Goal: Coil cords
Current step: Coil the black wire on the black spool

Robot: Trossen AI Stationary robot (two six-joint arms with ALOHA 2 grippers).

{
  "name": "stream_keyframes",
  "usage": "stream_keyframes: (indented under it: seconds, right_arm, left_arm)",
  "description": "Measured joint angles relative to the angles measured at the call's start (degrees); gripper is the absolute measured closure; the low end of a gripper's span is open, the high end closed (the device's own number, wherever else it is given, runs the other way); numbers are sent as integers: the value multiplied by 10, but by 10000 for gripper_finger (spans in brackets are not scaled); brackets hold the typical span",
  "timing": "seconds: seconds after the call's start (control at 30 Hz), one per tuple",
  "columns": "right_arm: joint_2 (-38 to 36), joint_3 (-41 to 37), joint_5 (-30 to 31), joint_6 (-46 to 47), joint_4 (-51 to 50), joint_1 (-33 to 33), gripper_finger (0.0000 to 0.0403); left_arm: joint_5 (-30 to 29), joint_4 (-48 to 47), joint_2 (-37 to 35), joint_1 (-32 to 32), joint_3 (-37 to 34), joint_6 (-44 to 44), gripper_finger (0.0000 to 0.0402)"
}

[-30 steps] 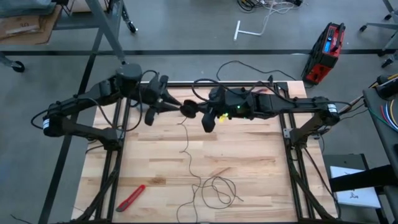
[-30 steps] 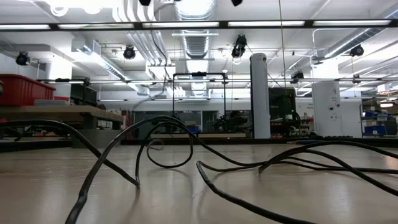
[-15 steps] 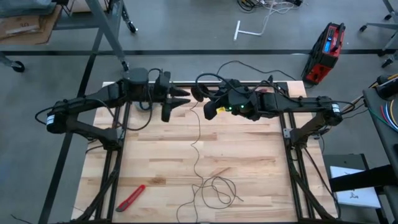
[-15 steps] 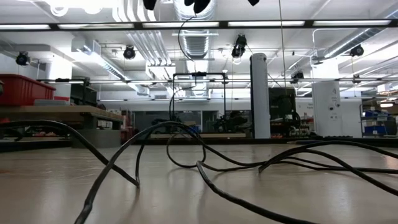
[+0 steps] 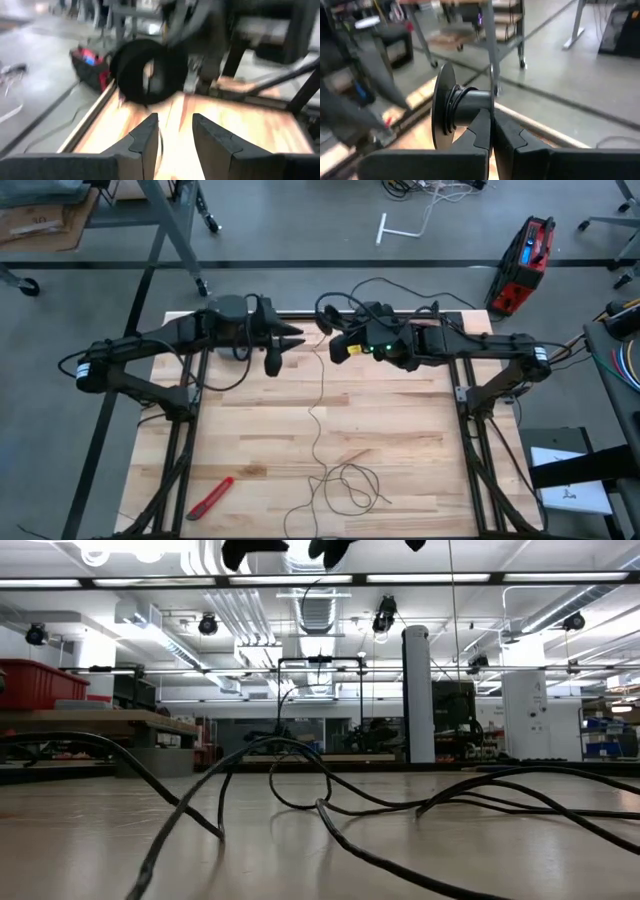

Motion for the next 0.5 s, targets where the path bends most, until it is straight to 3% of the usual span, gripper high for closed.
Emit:
stream_keyframes:
  seconds: [0.23, 0.5]
  right_arm:
    - [-7, 0, 1, -33, 64, -5, 403]
    - [-18, 0, -9, -40, 91, -3, 403]
  left_arm:
    - [-25, -14, 35, 0, -36, -27, 295]
    - [-24, 65, 64, 0, -90, -59, 243]
